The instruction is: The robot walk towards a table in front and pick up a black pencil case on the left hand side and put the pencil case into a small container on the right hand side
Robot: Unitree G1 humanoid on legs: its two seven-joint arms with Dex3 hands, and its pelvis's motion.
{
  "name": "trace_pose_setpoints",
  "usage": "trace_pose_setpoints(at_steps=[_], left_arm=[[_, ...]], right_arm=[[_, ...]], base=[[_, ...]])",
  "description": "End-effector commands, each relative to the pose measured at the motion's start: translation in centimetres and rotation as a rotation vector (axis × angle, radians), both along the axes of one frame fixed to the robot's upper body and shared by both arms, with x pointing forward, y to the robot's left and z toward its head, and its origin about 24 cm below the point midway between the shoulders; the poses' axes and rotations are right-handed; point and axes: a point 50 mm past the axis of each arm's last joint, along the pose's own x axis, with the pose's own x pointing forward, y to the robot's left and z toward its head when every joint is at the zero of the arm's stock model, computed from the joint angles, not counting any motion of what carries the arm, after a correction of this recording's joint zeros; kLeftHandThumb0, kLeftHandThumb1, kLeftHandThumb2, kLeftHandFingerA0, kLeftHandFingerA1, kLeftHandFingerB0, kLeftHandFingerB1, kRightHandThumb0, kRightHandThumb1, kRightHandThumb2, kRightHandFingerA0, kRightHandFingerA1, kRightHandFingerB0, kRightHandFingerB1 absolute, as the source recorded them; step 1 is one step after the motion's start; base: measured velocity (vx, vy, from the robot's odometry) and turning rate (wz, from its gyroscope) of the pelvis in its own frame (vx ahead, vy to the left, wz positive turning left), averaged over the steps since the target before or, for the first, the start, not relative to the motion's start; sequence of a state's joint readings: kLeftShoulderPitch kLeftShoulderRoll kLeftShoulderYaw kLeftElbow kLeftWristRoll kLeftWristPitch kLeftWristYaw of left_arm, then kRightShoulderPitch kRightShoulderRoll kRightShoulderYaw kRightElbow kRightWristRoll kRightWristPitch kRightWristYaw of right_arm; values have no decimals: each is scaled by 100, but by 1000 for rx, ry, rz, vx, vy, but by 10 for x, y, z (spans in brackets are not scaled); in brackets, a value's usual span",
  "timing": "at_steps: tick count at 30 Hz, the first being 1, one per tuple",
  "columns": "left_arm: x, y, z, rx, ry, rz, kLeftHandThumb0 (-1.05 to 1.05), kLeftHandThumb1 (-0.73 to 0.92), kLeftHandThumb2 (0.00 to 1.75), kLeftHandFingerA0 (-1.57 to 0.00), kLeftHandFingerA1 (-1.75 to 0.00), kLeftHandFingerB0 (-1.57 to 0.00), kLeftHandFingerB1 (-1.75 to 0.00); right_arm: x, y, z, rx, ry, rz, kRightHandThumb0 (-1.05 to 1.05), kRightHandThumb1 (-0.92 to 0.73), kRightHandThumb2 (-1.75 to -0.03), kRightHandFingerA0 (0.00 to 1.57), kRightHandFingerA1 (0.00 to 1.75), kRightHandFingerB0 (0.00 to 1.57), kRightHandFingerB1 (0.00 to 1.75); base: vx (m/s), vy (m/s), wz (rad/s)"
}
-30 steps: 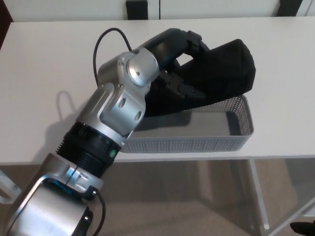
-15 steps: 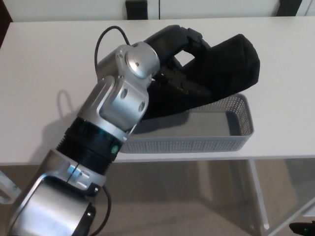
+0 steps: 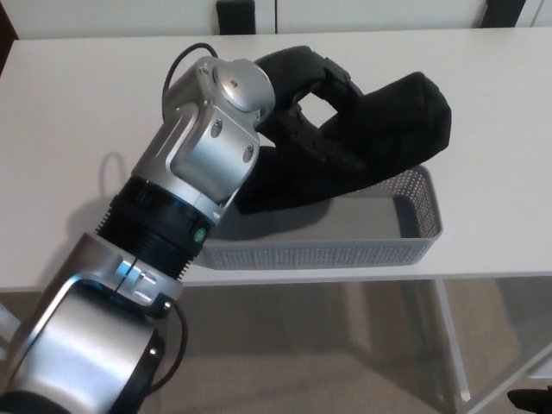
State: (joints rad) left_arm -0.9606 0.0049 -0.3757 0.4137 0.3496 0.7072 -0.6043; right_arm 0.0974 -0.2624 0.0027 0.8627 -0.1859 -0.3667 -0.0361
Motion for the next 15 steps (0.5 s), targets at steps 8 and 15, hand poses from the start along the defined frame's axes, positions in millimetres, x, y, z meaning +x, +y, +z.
trace_pose_setpoints(at_steps=[8, 15], left_arm=[[1, 13, -14, 49, 56, -35, -22, 69, 70, -111, -126, -80, -75], [-2, 12, -26, 278, -105, 31, -51, 53, 58, -26, -42, -6, -21]], right_arm=[[2, -6, 1, 7, 5, -28, -23, -67, -60, 61, 56, 51, 50], [2, -5, 1, 3, 10, -18, -23, -67, -59, 58, 54, 51, 49]], base=[[0, 0, 0], [0, 0, 0]])
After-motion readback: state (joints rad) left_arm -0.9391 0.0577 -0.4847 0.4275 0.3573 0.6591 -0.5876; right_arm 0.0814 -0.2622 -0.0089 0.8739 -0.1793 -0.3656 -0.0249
